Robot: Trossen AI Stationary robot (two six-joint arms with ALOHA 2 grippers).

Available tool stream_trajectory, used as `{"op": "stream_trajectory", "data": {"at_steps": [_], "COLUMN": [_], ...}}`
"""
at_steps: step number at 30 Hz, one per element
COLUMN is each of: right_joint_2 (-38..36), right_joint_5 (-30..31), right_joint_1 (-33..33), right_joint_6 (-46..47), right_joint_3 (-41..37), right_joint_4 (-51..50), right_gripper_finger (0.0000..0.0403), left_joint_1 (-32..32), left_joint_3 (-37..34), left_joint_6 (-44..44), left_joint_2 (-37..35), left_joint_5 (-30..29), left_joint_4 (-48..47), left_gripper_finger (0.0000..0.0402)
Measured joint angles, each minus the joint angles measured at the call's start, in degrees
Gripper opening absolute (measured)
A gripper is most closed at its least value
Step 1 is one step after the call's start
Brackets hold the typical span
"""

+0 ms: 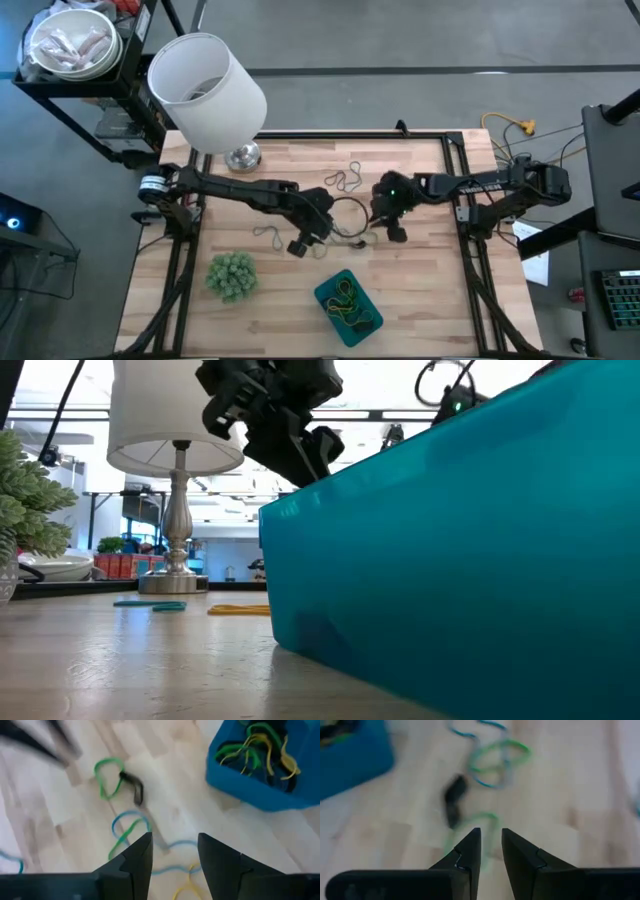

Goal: Pick and place rubber bands into bin
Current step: Put the black rubber band into the blue bin

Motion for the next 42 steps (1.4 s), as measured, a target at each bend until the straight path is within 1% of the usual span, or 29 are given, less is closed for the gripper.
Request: {"op": "stream_trajectory", "data": {"at_steps": [5,9,12,15,18,24,28,33,35,38,41,42], "right_joint_2": [0.0,0.0,0.15,2.31,6.48,13.06,16.06,18.67,19.13,19.02,17.72,17.17], "right_joint_5": [0.46,4.6,7.61,8.25,8.28,8.28,8.28,8.35,9.53,11.04,11.64,11.76], "right_joint_1": [7.88,12.39,14.37,14.87,14.84,14.83,14.83,14.69,14.68,14.65,14.7,14.7], "right_joint_6": [0.05,-0.08,-0.49,-0.34,0.69,1.72,1.92,1.92,2.03,1.65,0.57,0.3], "right_joint_3": [0.02,-0.1,-0.22,-0.43,-0.46,0.84,2.17,3.03,3.17,3.19,3.15,3.13], "right_joint_4": [4.04,8.05,10.52,12.9,15.28,16.43,16.02,15.8,15.91,15.45,14.23,14.1], "right_gripper_finger": [0.0073,0.0073,0.0073,0.0073,0.0073,0.0073,0.0073,0.0073,0.0072,0.0059,0.0022,0.0016], "left_joint_1": [2.45,3.48,3.84,3.94,3.94,3.94,3.94,3.94,3.94,3.94,3.94,3.94], "left_joint_3": [-0.02,-0.02,-0.04,-0.04,-0.05,-0.43,-2.93,-7.03,-8.72,-10.54,-12.35,-12.87], "left_joint_6": [-0.01,-0.04,-0.07,-0.08,-0.13,-1.57,-1.82,-3.39,-4.11,-4.46,-4.53,-4.52], "left_joint_2": [-0.31,-0.76,-1.4,-2.3,-3.57,-6.99,-10.21,-14.22,-15.86,-17.93,-19.85,-20.28], "left_joint_5": [-0.94,-1.94,-2.48,-2.58,-2.88,-4.33,-4.44,-6.21,-6.45,-7.25,-7.36,-7.36], "left_joint_4": [-3.71,-5.1,-5.18,-5.23,-6.09,-7.65,-7.08,-5.49,-4.28,-2.57,-0.16,0.11], "left_gripper_finger": [0.0141,0.0141,0.0141,0.0141,0.0141,0.0141,0.0141,0.0141,0.0141,0.0141,0.0141,0.0141]}}
